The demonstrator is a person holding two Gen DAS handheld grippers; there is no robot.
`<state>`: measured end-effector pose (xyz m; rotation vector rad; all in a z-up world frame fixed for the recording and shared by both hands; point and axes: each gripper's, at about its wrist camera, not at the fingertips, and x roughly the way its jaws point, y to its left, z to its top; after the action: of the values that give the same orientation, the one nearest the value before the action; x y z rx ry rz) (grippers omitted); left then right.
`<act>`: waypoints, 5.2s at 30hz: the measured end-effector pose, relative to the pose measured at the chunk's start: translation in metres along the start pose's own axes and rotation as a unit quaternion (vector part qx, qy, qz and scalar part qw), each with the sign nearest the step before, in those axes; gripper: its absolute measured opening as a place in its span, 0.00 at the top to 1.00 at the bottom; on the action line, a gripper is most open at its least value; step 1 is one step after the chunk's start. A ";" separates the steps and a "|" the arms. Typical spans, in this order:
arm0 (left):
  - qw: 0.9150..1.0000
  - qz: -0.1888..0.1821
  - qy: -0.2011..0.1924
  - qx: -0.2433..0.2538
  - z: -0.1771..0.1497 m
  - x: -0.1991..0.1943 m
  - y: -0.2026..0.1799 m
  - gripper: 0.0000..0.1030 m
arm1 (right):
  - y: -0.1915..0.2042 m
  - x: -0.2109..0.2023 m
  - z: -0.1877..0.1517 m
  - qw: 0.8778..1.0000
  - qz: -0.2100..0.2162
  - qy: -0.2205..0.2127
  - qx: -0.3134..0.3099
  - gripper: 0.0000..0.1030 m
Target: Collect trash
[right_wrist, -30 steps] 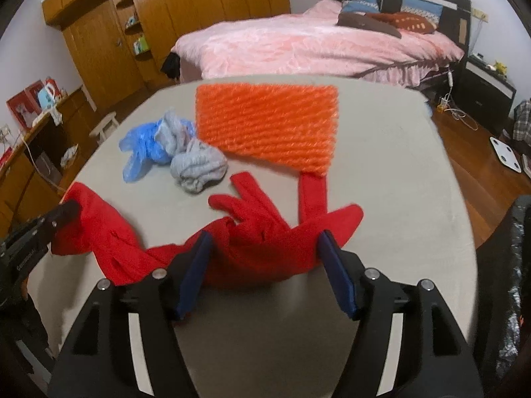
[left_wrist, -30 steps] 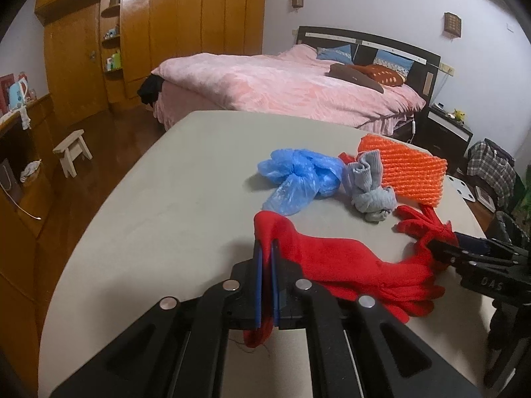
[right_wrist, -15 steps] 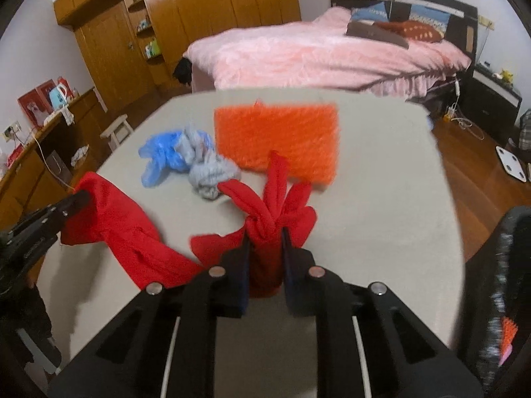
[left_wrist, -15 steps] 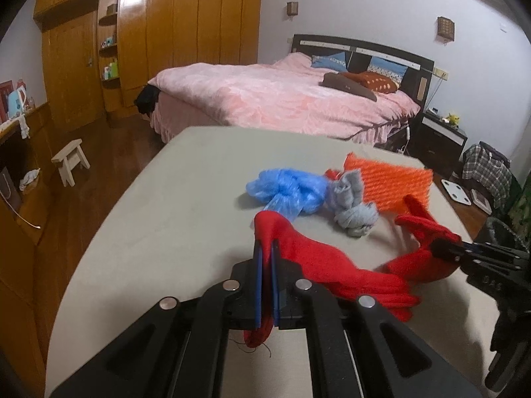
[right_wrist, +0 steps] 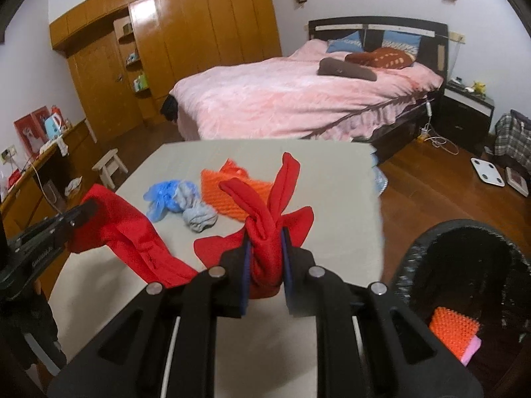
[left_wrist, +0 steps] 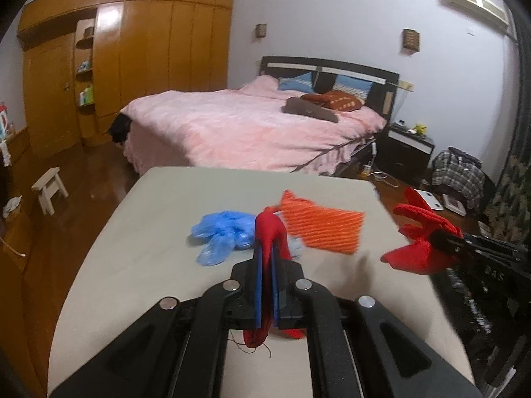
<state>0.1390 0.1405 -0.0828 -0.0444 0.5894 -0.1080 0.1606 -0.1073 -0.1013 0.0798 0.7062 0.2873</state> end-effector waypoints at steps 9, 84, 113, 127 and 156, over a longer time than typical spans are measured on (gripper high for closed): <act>0.999 -0.039 -0.021 0.020 0.019 -0.021 -0.041 0.96 | -0.015 -0.037 0.007 0.999 -0.013 -0.030 0.006 0.85; 0.984 -0.146 0.008 0.100 0.012 0.001 -0.189 0.06 | -0.176 -0.144 -0.061 0.976 -0.188 -0.065 0.088 0.05; 0.999 0.048 0.026 -0.007 -0.002 0.052 0.008 0.06 | -0.037 0.056 0.013 0.998 -0.066 -0.005 0.008 0.05; 0.996 0.081 0.035 -0.010 -0.001 0.095 0.038 0.06 | -0.005 0.149 0.023 0.998 -0.036 0.046 -0.020 0.05; 0.996 0.069 0.049 -0.008 -0.014 0.096 0.023 0.06 | 0.005 0.127 -0.017 0.995 0.026 0.101 0.006 0.77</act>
<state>0.2127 0.1517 -0.1495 -0.0134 0.6904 0.0278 0.2402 -0.0666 -0.1930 0.0803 0.9079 0.3442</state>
